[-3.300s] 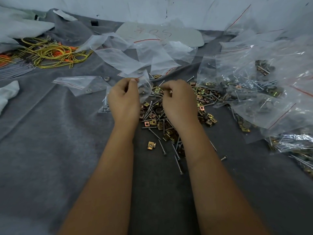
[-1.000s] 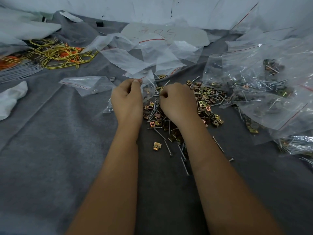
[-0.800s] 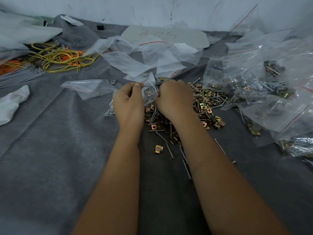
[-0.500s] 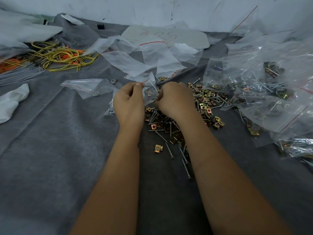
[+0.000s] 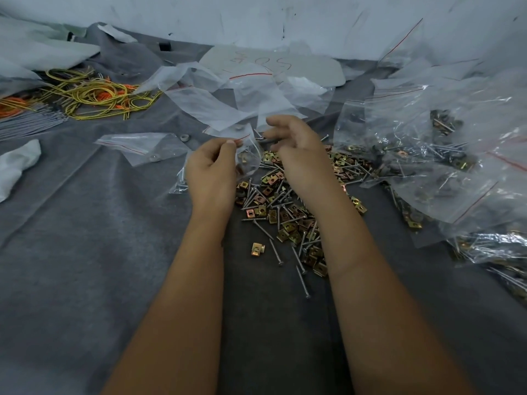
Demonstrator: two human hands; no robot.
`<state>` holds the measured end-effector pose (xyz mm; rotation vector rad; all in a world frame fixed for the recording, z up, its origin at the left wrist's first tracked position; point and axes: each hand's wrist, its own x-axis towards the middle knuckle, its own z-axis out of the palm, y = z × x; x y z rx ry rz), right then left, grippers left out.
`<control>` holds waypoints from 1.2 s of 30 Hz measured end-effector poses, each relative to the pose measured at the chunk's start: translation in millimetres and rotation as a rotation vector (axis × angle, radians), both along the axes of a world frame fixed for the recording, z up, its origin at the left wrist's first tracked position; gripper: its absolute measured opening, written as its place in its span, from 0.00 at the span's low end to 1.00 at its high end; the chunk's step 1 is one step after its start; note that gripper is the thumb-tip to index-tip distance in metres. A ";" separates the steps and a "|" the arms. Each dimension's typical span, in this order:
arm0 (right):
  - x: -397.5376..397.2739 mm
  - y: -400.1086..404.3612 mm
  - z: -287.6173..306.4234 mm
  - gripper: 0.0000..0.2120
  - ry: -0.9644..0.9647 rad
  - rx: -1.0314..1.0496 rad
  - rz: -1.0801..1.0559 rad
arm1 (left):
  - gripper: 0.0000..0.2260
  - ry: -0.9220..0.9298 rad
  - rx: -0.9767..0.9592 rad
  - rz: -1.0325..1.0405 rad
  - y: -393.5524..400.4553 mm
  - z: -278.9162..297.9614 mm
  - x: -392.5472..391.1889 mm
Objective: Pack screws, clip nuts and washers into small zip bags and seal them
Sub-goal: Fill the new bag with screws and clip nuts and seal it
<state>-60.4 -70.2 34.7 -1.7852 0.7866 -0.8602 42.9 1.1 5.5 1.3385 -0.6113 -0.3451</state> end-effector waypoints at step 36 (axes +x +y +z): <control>-71.3 2.7 14.9 0.06 -0.392 0.138 -0.239 | 0.03 0.216 -0.218 -0.237 -6.0 26.0 -34.7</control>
